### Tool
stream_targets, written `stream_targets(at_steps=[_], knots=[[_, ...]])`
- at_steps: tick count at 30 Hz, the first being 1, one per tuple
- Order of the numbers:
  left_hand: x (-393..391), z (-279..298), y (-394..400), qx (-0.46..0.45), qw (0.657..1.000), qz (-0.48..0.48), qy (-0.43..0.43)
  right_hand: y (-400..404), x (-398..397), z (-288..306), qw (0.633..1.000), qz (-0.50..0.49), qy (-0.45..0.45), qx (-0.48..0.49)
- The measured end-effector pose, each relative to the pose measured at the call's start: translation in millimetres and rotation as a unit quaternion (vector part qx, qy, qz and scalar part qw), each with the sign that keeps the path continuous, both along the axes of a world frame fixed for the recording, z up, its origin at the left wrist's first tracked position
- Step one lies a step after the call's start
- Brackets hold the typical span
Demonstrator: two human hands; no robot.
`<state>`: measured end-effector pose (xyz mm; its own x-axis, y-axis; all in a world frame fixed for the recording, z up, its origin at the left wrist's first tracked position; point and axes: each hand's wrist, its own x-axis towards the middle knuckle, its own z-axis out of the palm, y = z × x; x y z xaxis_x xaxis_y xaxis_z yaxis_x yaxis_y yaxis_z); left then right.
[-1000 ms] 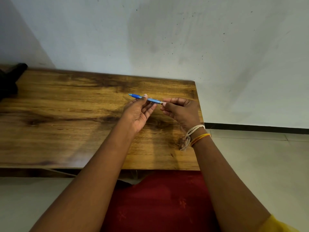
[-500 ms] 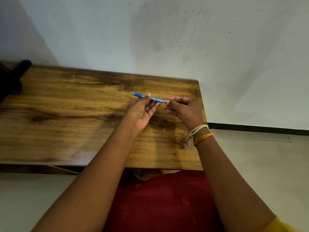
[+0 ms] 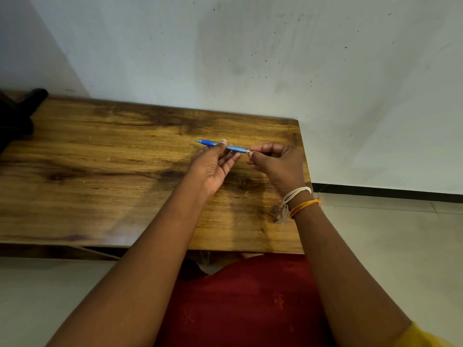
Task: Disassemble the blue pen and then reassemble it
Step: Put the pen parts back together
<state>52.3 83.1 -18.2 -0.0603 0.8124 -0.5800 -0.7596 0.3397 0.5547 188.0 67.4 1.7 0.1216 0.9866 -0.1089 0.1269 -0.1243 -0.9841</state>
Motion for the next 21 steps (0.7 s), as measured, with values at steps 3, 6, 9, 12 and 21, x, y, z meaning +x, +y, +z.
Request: stream_targets(at_steps=[3, 6, 9, 12, 21], knots=[[0.2, 0.1, 1.0, 0.019, 1.000, -0.002, 0.017, 0.6, 0.5, -1.9, 0.999, -0.011, -0.052, 0.011], [1.6, 0.2, 1.7, 0.036, 0.999, -0.001, 0.029, 0.5, 0.8, -2.9, 0.995, -0.021, -0.095, 0.026], [2.9, -0.9, 2.9, 0.044, 0.998, 0.000, 0.041, -0.9, -1.2, -3.5, 0.989, -0.025, -0.135, 0.051], [3.2, -1.9, 2.9, 0.048, 0.998, 0.001, 0.042, -1.0, -1.2, -3.5, 0.984, -0.020, -0.162, 0.068], [9.2, -4.3, 4.3, 0.036, 0.997, 0.014, 0.060, 0.4, 0.5, -8.1, 0.971, -0.024, -0.215, 0.102]])
